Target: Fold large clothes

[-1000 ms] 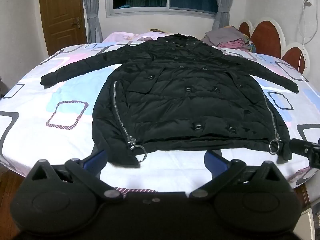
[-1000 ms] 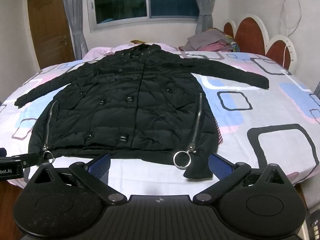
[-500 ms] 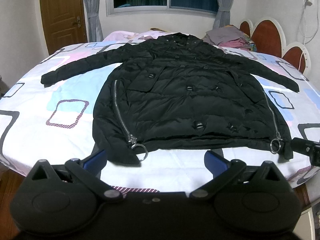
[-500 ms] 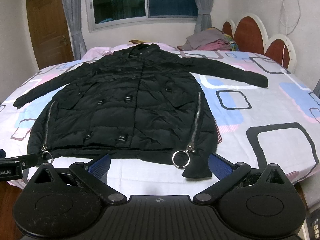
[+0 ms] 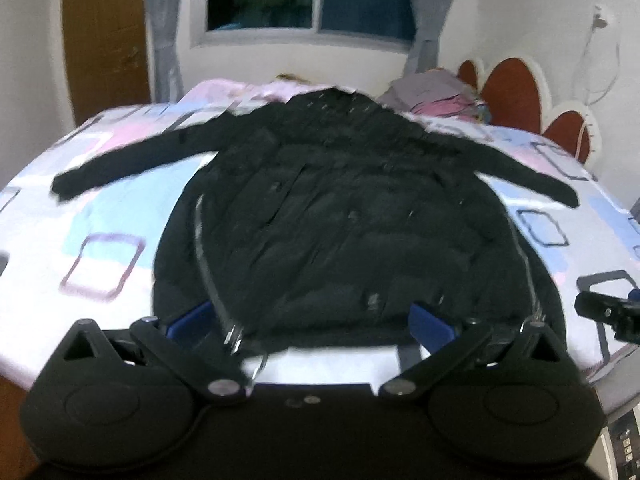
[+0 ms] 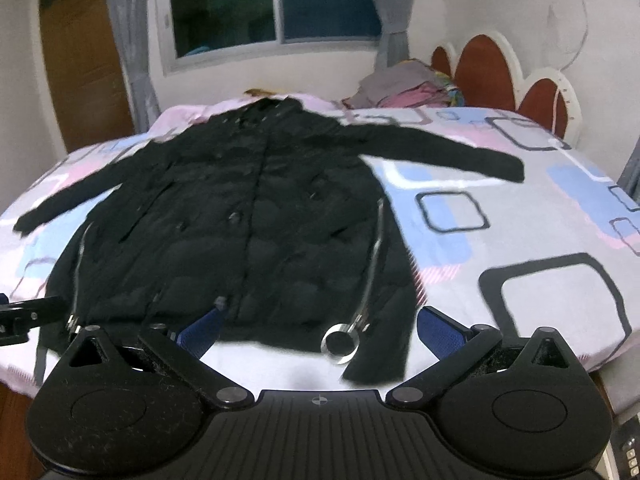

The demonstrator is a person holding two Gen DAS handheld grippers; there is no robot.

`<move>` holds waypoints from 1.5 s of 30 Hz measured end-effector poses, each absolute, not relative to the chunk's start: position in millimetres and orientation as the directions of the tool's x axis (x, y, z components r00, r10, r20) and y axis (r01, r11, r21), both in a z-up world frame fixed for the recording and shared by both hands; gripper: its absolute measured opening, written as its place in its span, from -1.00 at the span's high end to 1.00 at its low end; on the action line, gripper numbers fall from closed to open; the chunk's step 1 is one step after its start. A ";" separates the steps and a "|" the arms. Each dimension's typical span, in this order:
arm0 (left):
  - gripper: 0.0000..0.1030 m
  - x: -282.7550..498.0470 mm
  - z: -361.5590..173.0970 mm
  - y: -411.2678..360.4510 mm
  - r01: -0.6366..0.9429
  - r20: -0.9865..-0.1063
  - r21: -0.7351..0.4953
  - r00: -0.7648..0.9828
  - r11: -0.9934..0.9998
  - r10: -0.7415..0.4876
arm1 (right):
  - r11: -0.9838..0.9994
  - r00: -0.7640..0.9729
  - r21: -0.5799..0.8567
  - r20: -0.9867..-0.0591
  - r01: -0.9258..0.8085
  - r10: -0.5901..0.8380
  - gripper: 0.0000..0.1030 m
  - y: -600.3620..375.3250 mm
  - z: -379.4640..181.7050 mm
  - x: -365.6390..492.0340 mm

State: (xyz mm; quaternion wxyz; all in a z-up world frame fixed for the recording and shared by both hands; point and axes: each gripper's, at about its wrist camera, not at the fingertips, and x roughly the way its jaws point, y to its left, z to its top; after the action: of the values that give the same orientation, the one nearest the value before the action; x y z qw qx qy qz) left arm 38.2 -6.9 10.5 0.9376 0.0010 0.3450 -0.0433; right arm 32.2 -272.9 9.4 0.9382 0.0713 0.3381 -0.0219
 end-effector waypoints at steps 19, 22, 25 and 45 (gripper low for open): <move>-1.00 268.3 -0.8 -71.2 0.138 -0.621 -0.088 0.767 0.986 -0.163 | 0.861 0.823 0.349 -0.553 0.369 -0.129 -0.99 -481.1 -12.4 248.8; -1.00 313.8 -8.5 -92.5 0.141 -0.622 -0.063 0.769 0.988 -0.150 | 0.816 0.815 0.382 -0.553 0.434 -0.174 -0.99 -525.1 -26.5 282.0; -1.00 349.7 -15.5 -108.6 0.129 -0.619 -0.047 0.774 0.990 -0.131 | 0.766 0.797 0.412 -0.566 0.493 -0.209 -0.99 -563.3 -43.2 308.0; -1.00 434.9 -54.0 -129.9 0.038 -0.703 -0.021 0.710 0.999 -0.042 | 0.533 0.755 0.582 -0.630 0.614 -0.181 -0.14 -654.5 -115.8 363.7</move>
State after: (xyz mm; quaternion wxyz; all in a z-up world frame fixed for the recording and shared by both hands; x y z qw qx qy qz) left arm 434.9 -129.9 -54.0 0.9246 -0.0027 0.3804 -0.0217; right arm 363.7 -654.5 -115.8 0.8370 0.4207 0.2572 -0.2374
